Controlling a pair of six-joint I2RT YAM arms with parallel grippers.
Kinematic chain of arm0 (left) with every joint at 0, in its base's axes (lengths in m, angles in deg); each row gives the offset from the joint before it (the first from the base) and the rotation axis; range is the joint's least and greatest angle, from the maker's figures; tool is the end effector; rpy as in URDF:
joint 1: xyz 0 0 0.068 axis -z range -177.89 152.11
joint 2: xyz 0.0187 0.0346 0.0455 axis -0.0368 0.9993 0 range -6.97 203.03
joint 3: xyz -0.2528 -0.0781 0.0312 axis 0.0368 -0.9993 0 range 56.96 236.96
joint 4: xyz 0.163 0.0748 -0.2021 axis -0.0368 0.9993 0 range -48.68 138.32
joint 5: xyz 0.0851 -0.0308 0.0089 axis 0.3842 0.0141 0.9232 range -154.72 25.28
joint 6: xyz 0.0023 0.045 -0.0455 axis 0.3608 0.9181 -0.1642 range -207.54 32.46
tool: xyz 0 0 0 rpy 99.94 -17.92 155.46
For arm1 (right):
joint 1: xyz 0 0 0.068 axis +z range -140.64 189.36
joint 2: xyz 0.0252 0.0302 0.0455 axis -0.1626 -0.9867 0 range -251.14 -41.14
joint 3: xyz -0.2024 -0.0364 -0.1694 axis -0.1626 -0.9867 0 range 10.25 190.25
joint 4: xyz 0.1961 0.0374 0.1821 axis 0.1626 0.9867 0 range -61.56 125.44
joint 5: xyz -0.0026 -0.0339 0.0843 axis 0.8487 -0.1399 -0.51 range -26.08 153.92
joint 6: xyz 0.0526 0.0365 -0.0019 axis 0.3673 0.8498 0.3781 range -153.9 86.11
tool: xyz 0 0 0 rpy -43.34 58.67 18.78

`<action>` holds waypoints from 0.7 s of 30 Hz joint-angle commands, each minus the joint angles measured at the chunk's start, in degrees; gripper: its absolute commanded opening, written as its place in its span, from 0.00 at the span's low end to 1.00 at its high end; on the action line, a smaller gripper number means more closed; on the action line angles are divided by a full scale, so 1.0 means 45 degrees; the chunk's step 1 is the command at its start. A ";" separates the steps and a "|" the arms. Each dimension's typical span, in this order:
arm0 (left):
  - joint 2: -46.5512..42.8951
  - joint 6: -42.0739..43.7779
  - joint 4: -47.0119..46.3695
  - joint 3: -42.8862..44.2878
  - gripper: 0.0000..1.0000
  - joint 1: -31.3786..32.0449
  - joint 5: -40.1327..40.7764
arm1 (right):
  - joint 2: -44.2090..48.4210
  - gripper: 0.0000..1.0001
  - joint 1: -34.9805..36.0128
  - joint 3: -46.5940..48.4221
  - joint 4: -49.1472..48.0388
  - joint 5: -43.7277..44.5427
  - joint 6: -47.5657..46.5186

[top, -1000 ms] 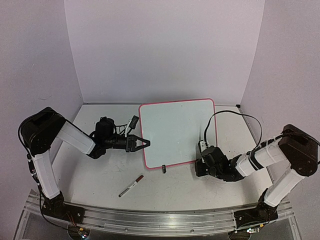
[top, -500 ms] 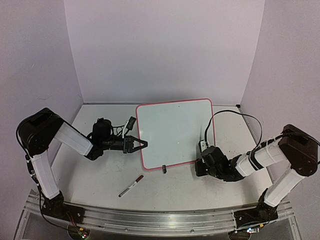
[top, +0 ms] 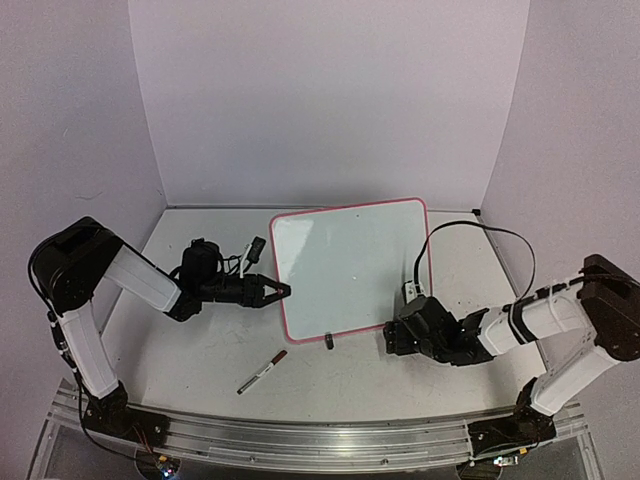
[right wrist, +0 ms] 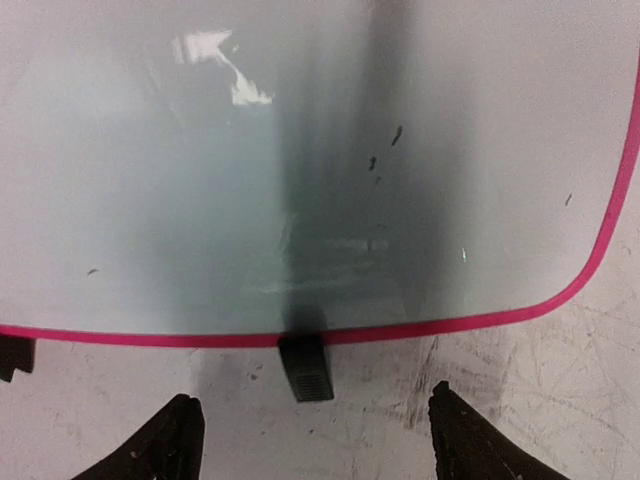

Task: Write a sentence on the whiteboard
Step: Pick up the whiteboard marker from the corner of the board.

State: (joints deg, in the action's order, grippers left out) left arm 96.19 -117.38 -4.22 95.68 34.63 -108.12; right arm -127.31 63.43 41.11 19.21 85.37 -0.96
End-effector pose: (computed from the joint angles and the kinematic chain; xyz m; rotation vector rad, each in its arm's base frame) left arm 0.2739 -0.2150 0.1249 0.6157 1.9864 -1.4212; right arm 0.1791 0.2162 0.1088 -0.2514 2.3141 0.3256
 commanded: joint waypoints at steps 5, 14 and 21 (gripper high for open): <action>-0.2940 -0.0378 0.2061 -0.1428 0.83 -0.0216 0.1930 | 0.3930 0.88 0.0860 -0.0210 0.3204 -0.0043 0.1997; -0.5887 -0.1505 0.9529 -0.1544 0.88 0.2020 0.6990 | 0.6928 0.98 0.0851 0.0463 0.3465 0.0835 -0.0461; -0.4119 -0.2740 1.3445 0.0437 0.85 0.5911 1.1735 | 0.6159 0.98 0.0784 0.2398 0.3535 0.0043 -0.3077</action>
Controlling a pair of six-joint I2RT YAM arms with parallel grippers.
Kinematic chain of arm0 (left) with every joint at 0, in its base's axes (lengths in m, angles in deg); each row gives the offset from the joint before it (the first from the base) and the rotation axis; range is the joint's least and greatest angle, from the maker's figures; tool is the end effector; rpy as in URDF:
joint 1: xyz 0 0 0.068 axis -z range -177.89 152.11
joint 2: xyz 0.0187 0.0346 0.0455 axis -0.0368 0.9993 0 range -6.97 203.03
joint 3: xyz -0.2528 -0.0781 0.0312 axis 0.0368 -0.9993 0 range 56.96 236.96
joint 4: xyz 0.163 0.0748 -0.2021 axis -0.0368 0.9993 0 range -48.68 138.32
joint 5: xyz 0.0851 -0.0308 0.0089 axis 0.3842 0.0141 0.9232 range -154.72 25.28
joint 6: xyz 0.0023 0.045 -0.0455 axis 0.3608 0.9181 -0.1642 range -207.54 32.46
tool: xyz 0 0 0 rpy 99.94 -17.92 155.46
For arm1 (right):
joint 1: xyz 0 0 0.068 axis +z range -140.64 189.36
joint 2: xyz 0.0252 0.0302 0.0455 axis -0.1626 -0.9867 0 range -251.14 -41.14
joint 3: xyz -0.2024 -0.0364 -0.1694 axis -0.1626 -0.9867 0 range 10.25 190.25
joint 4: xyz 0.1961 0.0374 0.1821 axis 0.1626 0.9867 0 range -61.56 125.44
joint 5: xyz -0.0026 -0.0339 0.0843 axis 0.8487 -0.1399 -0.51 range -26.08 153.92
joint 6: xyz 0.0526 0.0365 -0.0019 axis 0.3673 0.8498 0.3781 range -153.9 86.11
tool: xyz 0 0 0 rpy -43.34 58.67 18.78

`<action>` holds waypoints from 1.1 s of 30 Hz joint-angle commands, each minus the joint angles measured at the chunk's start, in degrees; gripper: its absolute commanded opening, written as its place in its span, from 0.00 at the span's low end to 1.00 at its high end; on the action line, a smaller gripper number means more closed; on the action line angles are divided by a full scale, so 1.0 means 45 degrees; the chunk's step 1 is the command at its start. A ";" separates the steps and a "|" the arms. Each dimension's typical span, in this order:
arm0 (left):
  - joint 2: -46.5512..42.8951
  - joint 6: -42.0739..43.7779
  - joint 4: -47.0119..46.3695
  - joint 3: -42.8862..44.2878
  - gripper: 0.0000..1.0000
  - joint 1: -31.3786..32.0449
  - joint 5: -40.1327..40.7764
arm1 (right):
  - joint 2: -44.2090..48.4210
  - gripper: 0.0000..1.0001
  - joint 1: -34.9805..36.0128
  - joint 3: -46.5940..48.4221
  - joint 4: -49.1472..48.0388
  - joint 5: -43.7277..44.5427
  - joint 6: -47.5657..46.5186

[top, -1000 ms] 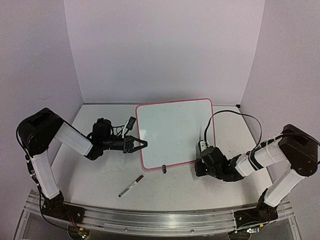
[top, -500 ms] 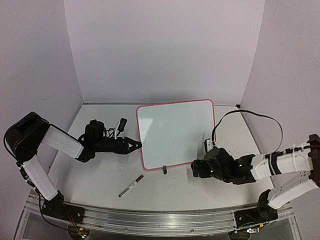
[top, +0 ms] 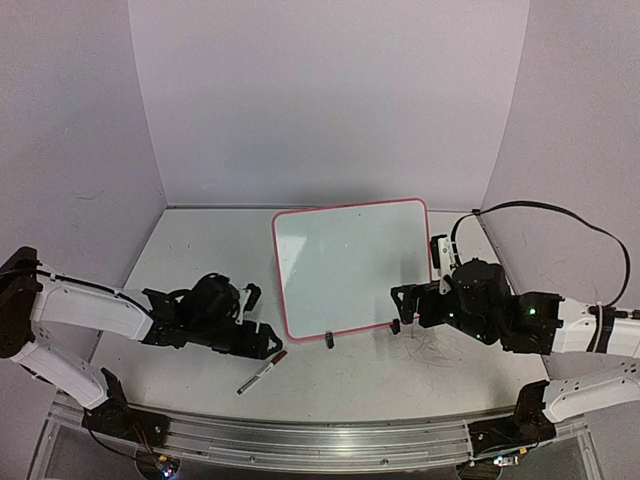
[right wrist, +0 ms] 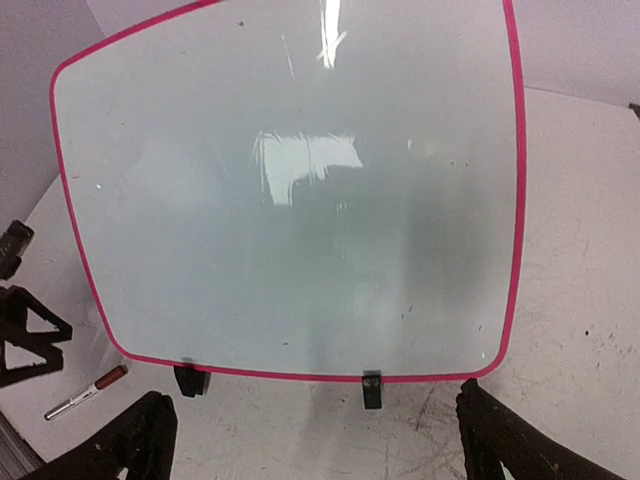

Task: Write a sentence on the whiteboard
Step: Pick up the whiteboard marker from the corner of the board.

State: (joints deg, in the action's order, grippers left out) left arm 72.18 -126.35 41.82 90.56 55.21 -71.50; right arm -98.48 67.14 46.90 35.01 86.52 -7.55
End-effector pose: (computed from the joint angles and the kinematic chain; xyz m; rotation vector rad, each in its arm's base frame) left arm 0.1622 -0.2258 0.1379 0.3793 2.5324 -0.8481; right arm 0.1476 0.1985 0.2416 -0.3123 2.0237 0.5289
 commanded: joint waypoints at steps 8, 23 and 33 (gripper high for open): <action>0.3284 -0.1428 0.4767 0.3248 0.77 0.2766 0.5387 | 0.0995 0.96 -0.0047 0.0889 0.0115 -0.2086 -0.1482; 0.4892 -0.1122 0.5759 0.4410 0.27 0.3851 0.4441 | 0.3706 0.88 -0.0053 0.0612 0.1537 -0.1874 -0.1431; 0.4292 -0.1008 0.5846 0.4087 0.13 0.3851 0.4380 | 0.2337 0.83 -0.0050 0.1330 0.1564 -0.2686 -0.2000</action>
State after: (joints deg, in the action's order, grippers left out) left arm 93.10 -130.95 66.82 110.11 71.82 -48.16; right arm -85.50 66.90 49.75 42.14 76.03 -14.84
